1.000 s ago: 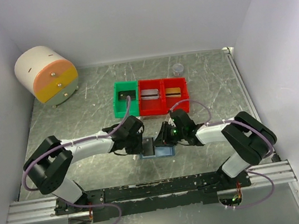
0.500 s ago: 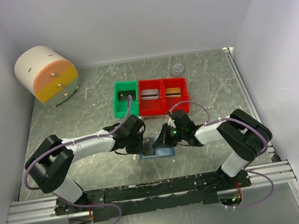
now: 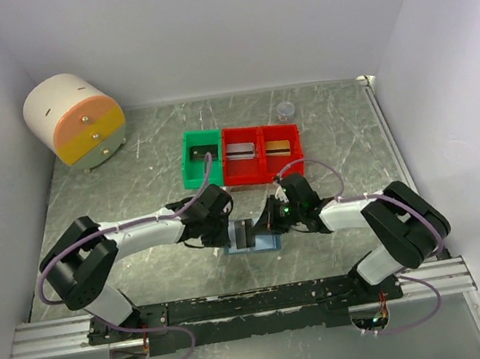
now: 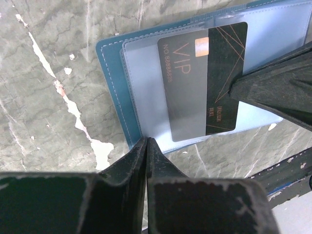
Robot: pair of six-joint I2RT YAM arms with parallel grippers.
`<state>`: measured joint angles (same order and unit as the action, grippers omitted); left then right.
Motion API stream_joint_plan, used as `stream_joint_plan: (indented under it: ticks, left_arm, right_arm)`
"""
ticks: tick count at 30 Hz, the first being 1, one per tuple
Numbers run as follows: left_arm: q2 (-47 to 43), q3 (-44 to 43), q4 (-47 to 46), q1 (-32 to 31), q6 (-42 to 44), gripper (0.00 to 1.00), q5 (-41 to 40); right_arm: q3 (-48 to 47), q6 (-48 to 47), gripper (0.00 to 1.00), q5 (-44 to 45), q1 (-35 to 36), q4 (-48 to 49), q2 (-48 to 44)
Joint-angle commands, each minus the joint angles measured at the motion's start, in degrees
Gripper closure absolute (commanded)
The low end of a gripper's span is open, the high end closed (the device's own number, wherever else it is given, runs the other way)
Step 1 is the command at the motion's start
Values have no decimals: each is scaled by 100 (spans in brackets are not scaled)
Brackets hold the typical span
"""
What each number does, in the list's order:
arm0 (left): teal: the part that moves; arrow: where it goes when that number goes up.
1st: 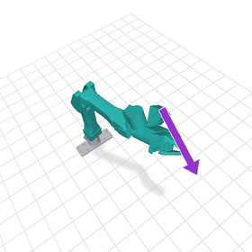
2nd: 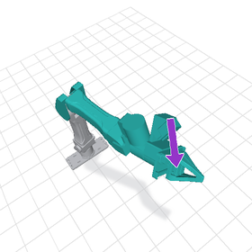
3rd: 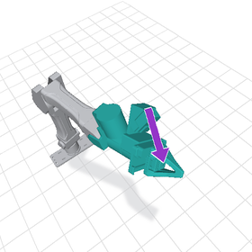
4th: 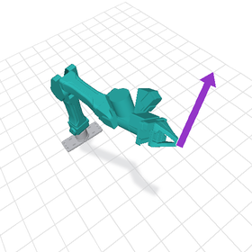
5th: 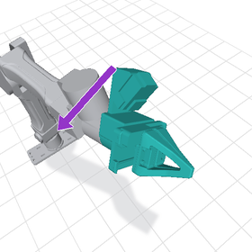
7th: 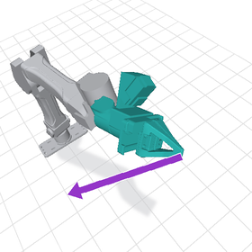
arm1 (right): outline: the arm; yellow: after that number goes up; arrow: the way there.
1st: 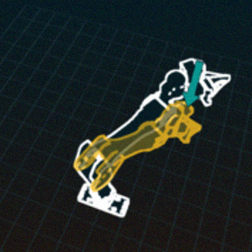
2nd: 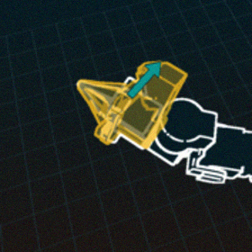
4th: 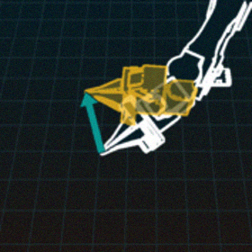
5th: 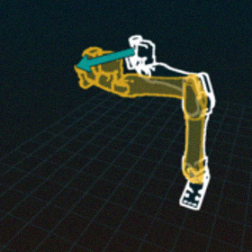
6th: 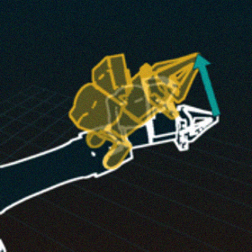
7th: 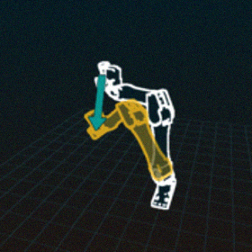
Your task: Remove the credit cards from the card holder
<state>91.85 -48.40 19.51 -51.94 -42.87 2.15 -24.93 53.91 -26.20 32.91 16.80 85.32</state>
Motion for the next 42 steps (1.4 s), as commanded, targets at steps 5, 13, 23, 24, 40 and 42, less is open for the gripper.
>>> stream_joint_plan:
  ticks: [5,13,23,24,40,42]
  left_arm:
    - [-354,-586,106,-43,76,80,-329]
    - [215,-625,-320,-45,-132,76,119]
    - [749,-468,159,-60,-470,87,-321]
    - [742,-428,160,-66,-483,87,-338]
    - [694,-412,181,-73,-415,90,-281]
    - [695,-425,176,-71,-406,90,-269]
  right_arm:
    - [119,-77,100,101,-82,-136,98]
    - [136,-117,100,109,-122,-199,92]
    - [292,93,100,-30,-135,113,-71]
    - [306,133,98,-46,-135,151,-73]
    - [480,768,80,-465,-144,1358,263]
    - [487,770,83,-476,-146,1408,291]
